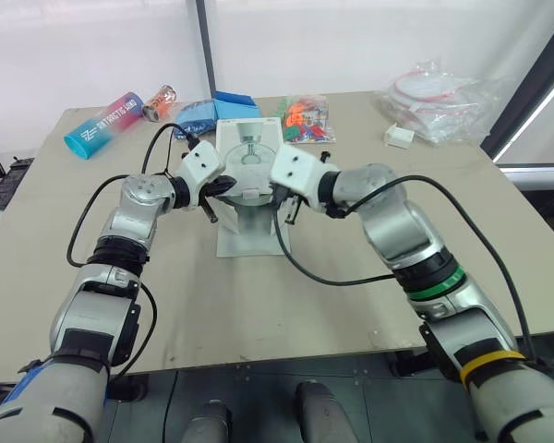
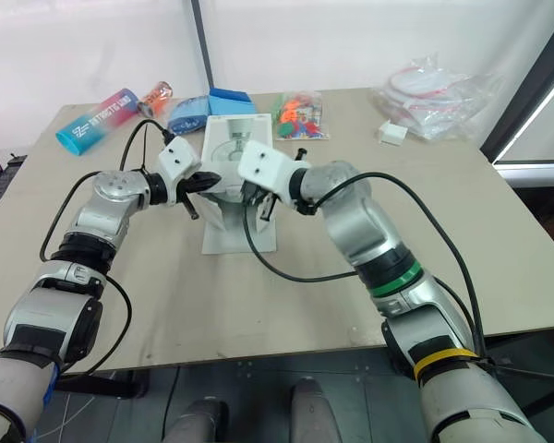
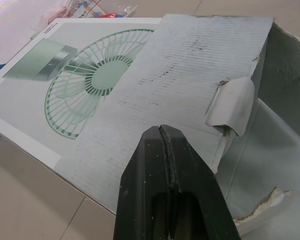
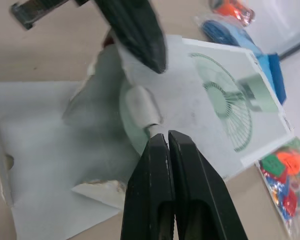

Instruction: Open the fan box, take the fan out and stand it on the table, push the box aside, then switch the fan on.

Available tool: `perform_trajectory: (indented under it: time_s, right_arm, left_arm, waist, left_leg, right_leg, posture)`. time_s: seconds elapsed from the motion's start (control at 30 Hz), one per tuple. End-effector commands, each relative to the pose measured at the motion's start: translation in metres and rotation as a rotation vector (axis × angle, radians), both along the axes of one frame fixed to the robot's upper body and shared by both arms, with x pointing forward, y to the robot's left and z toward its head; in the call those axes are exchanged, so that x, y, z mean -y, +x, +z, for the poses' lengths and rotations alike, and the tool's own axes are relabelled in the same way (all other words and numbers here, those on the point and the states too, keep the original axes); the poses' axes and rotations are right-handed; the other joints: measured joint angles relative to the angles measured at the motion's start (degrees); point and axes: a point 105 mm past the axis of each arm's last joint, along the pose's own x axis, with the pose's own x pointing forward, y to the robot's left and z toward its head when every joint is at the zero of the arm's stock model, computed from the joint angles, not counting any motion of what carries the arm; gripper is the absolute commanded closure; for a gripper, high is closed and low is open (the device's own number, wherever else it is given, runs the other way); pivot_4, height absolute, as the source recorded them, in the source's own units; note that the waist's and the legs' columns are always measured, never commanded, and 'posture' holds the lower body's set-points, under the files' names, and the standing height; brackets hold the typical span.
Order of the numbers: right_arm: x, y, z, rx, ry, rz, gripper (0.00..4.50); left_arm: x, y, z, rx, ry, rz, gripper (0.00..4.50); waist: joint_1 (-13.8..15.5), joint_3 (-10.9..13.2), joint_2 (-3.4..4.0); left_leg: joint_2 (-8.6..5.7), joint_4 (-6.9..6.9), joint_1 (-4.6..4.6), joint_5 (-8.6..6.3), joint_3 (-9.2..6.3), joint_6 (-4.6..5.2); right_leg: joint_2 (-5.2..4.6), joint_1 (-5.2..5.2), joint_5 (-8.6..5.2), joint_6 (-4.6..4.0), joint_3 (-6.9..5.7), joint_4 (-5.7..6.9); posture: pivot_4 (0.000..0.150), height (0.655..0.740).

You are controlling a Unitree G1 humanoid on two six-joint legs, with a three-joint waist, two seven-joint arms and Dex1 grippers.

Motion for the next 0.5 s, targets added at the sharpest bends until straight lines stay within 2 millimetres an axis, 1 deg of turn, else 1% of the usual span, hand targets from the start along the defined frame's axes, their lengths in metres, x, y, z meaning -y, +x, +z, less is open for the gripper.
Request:
perform_trajectory:
  time_s: [0.03, 0.1, 0.2, 0.37, 0.5]
  right_arm:
    - [-0.014, -0.001, 0.019, 0.077, -0.015, 0.059, 4.42]
    - [-0.018, 0.0, 0.017, 0.076, -0.029, 0.071, 4.42]
    - [-0.02, 0.004, 0.005, 0.065, -0.073, 0.078, 4.42]
    - [-0.016, 0.008, -0.007, 0.064, -0.126, 0.074, 4.42]
    - [-0.009, 0.01, -0.015, 0.069, -0.174, 0.067, 4.42]
  left_arm:
    - [-0.002, -0.001, 0.005, 0.02, -0.022, 0.009, 4.5]
    - [-0.002, -0.002, 0.005, 0.018, -0.021, 0.01, 4.5]
    - [-0.003, -0.002, 0.005, 0.018, -0.022, 0.012, 4.5]
    - [-0.005, -0.002, 0.005, 0.018, -0.019, 0.018, 4.5]
    - [-0.005, -0.002, 0.006, 0.019, -0.02, 0.021, 4.5]
  waist:
    - [0.0, 0.0, 0.0]
    - [0.0, 0.0, 0.0]
    - [0.0, 0.0, 0.0]
    - [0.0, 0.0, 0.0]
    - [0.0, 0.0, 0.0]
  left_leg:
    - [0.0, 0.0, 0.0, 0.0, 0.0, 0.0]
    - [0.0, 0.0, 0.0, 0.0, 0.0, 0.0]
    - [0.0, 0.0, 0.0, 0.0, 0.0, 0.0]
    - [0.0, 0.0, 0.0, 0.0, 0.0, -0.01]
    - [0.0, 0.0, 0.0, 0.0, 0.0, -0.01]
  right_leg:
    - [0.0, 0.0, 0.0, 0.0, 0.0, 0.0]
    - [0.0, -0.01, 0.0, 0.0, 0.0, 0.0]
    - [0.0, -0.01, 0.0, 0.0, 0.0, 0.0]
    - [0.0, -0.01, 0.0, 0.0, 0.0, 0.0]
    - [0.0, -0.02, 0.0, 0.0, 0.0, 0.0]
  posture:
    - [0.15, 0.74]
    - [0.15, 0.74]
    - [0.15, 0.74]
    - [0.15, 0.74]
    - [0.15, 0.74]
